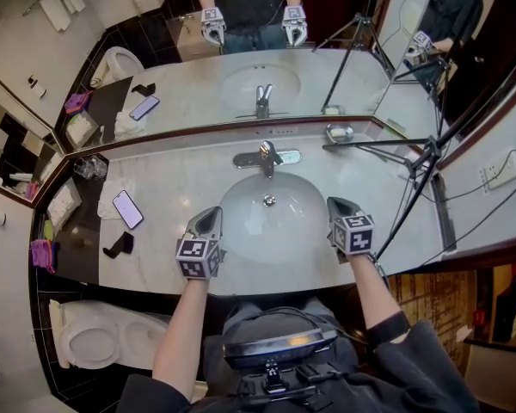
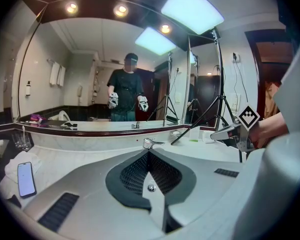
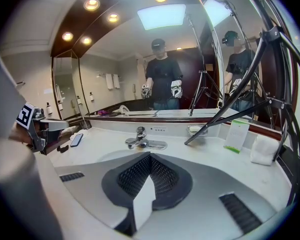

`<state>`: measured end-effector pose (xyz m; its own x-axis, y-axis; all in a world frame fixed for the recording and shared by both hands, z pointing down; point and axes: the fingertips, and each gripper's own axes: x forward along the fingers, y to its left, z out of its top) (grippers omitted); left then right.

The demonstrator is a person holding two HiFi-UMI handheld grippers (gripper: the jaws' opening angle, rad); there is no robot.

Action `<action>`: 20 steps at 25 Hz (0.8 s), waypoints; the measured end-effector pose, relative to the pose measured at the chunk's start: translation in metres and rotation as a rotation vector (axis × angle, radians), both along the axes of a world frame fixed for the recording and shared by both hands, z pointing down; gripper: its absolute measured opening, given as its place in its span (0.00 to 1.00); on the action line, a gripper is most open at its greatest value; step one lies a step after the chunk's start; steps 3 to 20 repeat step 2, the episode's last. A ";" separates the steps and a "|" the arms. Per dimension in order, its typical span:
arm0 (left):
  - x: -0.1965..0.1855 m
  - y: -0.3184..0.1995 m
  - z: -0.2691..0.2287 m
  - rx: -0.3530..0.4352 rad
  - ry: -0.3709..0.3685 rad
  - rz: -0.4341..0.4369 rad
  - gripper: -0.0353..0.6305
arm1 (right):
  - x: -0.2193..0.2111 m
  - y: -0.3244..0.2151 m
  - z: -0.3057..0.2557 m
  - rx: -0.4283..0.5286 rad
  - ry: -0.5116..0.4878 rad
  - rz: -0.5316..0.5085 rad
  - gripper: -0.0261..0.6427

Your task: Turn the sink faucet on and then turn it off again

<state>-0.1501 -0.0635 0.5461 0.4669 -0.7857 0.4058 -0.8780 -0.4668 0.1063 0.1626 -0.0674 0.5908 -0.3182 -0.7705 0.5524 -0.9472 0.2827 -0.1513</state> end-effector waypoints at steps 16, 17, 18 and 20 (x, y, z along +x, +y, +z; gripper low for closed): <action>0.000 0.000 0.002 -0.003 0.001 0.000 0.03 | 0.000 0.000 0.002 -0.002 -0.001 0.002 0.06; 0.000 0.000 0.002 -0.003 0.001 0.000 0.03 | 0.000 0.000 0.002 -0.002 -0.001 0.002 0.06; 0.000 0.000 0.002 -0.003 0.001 0.000 0.03 | 0.000 0.000 0.002 -0.002 -0.001 0.002 0.06; 0.000 0.000 0.002 -0.003 0.001 0.000 0.03 | 0.000 0.000 0.002 -0.002 -0.001 0.002 0.06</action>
